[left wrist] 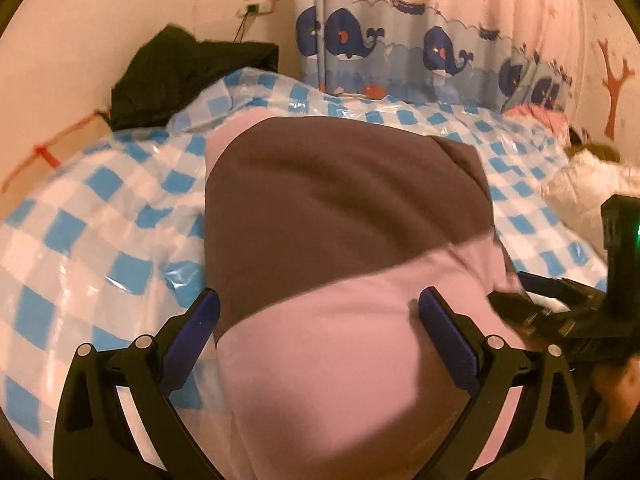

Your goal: Fold large clothes

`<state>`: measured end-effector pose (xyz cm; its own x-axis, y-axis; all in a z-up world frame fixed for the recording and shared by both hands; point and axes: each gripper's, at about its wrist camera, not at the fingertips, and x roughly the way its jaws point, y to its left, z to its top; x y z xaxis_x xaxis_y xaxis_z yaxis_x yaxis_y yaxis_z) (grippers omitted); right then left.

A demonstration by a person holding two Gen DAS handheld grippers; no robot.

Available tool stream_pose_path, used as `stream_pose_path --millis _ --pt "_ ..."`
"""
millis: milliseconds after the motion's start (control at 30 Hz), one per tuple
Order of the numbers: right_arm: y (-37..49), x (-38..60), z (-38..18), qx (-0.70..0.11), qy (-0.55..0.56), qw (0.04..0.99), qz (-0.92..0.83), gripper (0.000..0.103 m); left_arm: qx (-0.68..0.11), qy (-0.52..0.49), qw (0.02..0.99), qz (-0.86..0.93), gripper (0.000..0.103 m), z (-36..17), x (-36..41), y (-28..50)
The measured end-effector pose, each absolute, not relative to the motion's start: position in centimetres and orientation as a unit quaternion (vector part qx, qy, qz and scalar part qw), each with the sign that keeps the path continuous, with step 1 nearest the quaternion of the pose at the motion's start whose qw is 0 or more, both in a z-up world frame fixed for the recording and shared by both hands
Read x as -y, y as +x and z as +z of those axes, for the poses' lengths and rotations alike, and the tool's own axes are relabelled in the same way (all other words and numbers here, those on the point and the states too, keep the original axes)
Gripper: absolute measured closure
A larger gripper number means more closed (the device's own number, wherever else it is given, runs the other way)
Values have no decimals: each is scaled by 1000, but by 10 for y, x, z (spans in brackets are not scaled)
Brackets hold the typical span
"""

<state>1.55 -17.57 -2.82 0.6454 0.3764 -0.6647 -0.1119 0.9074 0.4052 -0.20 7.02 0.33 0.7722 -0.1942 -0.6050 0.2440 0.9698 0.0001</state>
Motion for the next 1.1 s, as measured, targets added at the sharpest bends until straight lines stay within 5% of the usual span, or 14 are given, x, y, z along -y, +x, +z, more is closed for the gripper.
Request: stream_pose_path --millis 200,600,1100 --pt "-34 159 46 -317 63 936 139 7 -263 108 950 -129 8 22 -46 -53" --pt "-48 123 52 -326 19 942 83 7 -327 2 940 -99 8 29 -83 -46" --pt "-47 104 55 -323 -6 943 73 7 -312 12 947 -78 8 45 -86 -52"
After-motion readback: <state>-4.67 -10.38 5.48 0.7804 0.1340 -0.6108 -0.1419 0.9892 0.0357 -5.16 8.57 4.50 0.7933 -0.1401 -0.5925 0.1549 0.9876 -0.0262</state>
